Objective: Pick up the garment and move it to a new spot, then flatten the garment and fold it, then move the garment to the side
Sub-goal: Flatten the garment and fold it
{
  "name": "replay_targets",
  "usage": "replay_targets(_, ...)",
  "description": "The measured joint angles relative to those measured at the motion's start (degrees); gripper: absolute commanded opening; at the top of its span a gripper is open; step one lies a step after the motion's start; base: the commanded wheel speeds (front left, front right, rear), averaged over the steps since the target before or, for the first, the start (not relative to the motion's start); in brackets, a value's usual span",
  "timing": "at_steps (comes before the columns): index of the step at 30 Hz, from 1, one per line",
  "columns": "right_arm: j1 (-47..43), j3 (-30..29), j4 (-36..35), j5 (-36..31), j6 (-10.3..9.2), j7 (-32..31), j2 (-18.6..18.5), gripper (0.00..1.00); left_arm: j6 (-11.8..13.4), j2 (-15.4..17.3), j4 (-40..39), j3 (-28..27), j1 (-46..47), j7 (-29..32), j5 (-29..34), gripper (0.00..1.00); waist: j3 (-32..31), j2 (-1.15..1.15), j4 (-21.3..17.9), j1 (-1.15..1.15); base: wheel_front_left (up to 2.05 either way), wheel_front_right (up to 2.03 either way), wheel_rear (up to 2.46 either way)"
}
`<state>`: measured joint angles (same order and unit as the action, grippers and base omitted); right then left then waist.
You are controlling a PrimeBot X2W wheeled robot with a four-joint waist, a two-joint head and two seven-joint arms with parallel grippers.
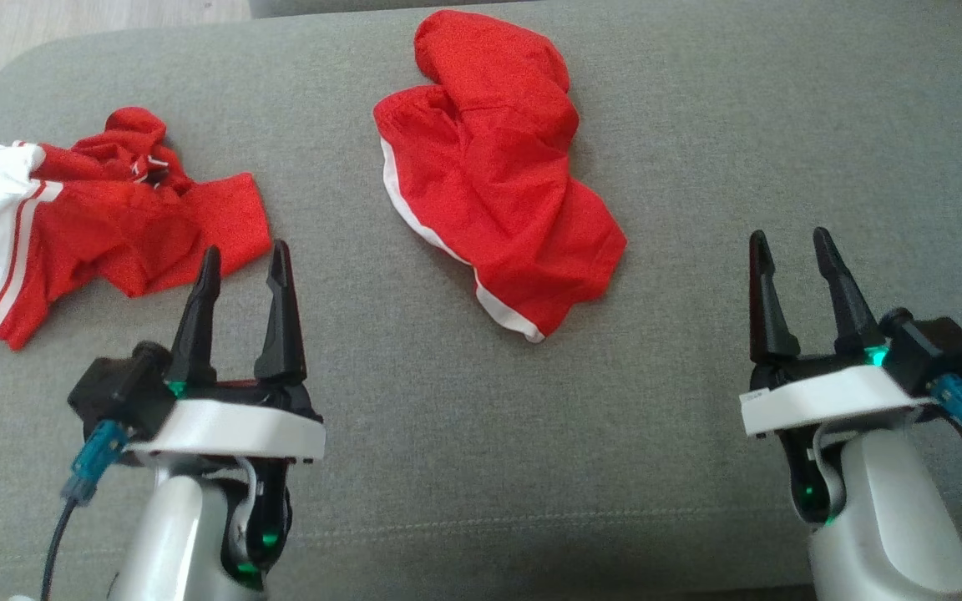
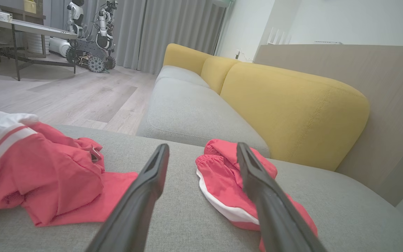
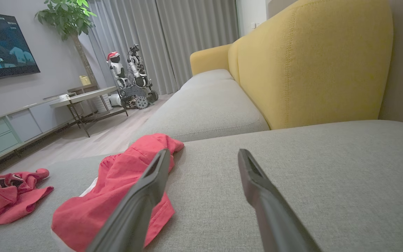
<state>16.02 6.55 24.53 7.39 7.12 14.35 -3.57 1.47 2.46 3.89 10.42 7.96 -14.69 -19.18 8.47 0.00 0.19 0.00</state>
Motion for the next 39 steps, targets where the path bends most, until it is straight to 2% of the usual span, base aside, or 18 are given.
replay_targets(8, -2.1, -0.1, -3.4, 1.1, 0.00, -0.3, 0.2, 1.00, 0.0, 0.0, -0.2, 0.1, -1.0, 0.0, 0.1, 1.00, 0.0, 0.00, 0.0, 0.00, 0.00, 0.00, 0.00)
replay_targets(13, -4.0, 3.3, -3.6, 4.5, 0.00, -2.4, 0.3, 1.00, -0.1, 0.0, -0.1, 0.3, -1.0, 0.0, 0.1, 1.00, 1.0, 0.00, 0.3, 0.00, 0.00, 0.00, 0.00)
replay_targets(19, -4.9, 11.4, -0.6, 11.6, 0.00, -5.0, 0.3, 1.00, -0.5, 0.0, 0.1, 1.3, -0.8, 0.0, 0.1, 1.00, 2.2, 0.00, 1.1, 0.00, 0.00, 0.00, 0.00)
replay_targets(24, -3.8, 17.8, 4.1, 14.6, -0.01, -6.9, 0.3, 1.00, -0.5, 0.0, 0.4, 1.7, -0.7, 0.0, 0.1, 1.00, 2.8, 0.00, 2.2, 0.00, 0.00, 0.00, 0.00)
replay_targets(31, 1.4, 21.7, 10.5, 18.1, 0.00, -7.4, 0.2, 1.00, -0.5, 0.0, 0.5, 1.9, 0.5, 0.0, 0.0, 1.00, 4.2, 0.00, 4.3, 0.00, 0.00, 0.00, 0.00)
replay_targets(34, 3.6, 22.0, 14.1, 17.3, -0.01, -7.1, 0.2, 1.00, -0.5, 0.0, 0.5, 2.0, 0.8, 0.0, 0.0, 1.00, 4.9, 0.00, 5.3, 0.00, 0.00, 0.00, 0.00)
replay_targets(36, 5.9, 21.6, 17.6, 12.9, 0.00, -5.8, 0.2, 1.00, -0.5, 0.0, 0.5, 2.1, 0.8, 0.0, 0.0, 1.00, 5.6, 0.00, 6.3, 0.00, 0.00, 0.00, 0.00)
replay_targets(39, 7.8, 20.8, 19.9, 10.2, -0.01, -5.1, 0.1, 1.00, -0.5, 0.0, 0.5, 2.2, 1.0, 0.0, 0.0, 1.00, 6.2, 0.00, 7.1, 0.00, 0.00, 0.00, 0.00)
